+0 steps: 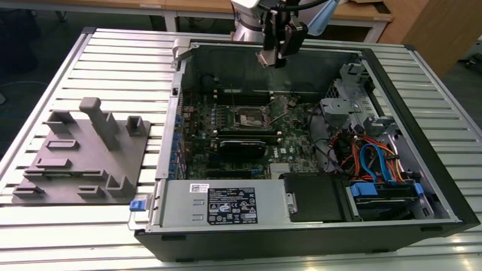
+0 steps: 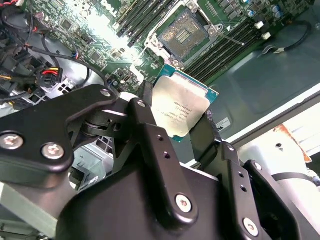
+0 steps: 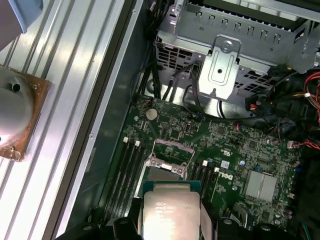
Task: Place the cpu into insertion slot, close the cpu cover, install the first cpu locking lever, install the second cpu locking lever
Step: 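Place the cpu into insertion slot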
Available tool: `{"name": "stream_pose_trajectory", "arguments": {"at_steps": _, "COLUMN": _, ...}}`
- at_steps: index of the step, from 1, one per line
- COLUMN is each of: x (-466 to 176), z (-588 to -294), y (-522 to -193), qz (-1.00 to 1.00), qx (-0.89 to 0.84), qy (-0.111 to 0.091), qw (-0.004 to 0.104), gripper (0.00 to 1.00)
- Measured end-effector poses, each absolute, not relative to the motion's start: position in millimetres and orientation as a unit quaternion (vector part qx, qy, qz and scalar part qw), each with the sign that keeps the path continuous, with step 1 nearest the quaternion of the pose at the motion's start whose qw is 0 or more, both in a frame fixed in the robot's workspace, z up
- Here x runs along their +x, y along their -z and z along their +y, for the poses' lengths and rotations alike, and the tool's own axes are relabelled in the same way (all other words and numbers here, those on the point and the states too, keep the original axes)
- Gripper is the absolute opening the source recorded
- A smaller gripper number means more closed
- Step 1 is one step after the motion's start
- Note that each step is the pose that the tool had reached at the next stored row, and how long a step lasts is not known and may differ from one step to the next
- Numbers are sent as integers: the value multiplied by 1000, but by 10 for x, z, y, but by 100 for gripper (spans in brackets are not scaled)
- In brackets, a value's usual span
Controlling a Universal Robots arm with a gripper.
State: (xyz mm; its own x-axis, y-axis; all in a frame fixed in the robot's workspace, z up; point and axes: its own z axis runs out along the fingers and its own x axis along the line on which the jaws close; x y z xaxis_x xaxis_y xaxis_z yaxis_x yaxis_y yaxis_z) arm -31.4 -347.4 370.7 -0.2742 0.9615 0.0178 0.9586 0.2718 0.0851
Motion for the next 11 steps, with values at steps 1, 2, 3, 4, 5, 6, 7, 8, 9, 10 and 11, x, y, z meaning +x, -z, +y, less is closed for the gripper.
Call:
{"name": "stream_pose_trajectory", "arguments": {"at_steps": 1, "x": -314, "z": -3474, "y": -3707, "qz": 797, "qx": 602, "qy": -39, "qw": 19, "gripper": 54}}
{"name": "stream_pose_trajectory", "arguments": {"at_steps": 2, "x": -314, "z": -3473, "y": -3707, "qz": 797, "qx": 603, "qy": -39, "qw": 19, "gripper": 54}}
{"name": "stream_pose_trajectory", "arguments": {"at_steps": 3, "x": -314, "z": -3473, "y": -3707, "qz": 796, "qx": 604, "qy": -39, "qw": 19, "gripper": 54}}
{"name": "stream_pose_trajectory", "arguments": {"at_steps": 4, "x": -314, "z": -3473, "y": -3707, "qz": 796, "qx": 604, "qy": -39, "qw": 19, "gripper": 54}}
{"name": "stream_pose_trajectory", "arguments": {"at_steps": 5, "x": -314, "z": -3473, "y": -3707, "qz": 796, "qx": 604, "qy": -39, "qw": 19, "gripper": 54}}
{"name": "stream_pose_trajectory", "arguments": {"at_steps": 6, "x": -314, "z": -3473, "y": -3707, "qz": 796, "qx": 604, "qy": -39, "qw": 19, "gripper": 54}}
{"name": "stream_pose_trajectory", "arguments": {"at_steps": 7, "x": -314, "z": -3473, "y": -3707, "qz": 796, "qx": 604, "qy": -39, "qw": 19, "gripper": 54}}
{"name": "stream_pose_trajectory", "arguments": {"at_steps": 8, "x": -314, "z": -3473, "y": -3707, "qz": 796, "qx": 604, "qy": -39, "qw": 19, "gripper": 54}}
{"name": "stream_pose_trajectory", "arguments": {"at_steps": 9, "x": -314, "z": -3473, "y": -3707, "qz": 796, "qx": 604, "qy": -39, "qw": 19, "gripper": 54}}
{"name": "stream_pose_trajectory", "arguments": {"at_steps": 10, "x": -314, "z": -3473, "y": -3707, "qz": 796, "qx": 604, "qy": -39, "qw": 19, "gripper": 54}}
{"name": "stream_pose_trajectory", "arguments": {"at_steps": 11, "x": -314, "z": -3473, "y": -3707, "qz": 796, "qx": 604, "qy": -39, "qw": 19, "gripper": 54}}
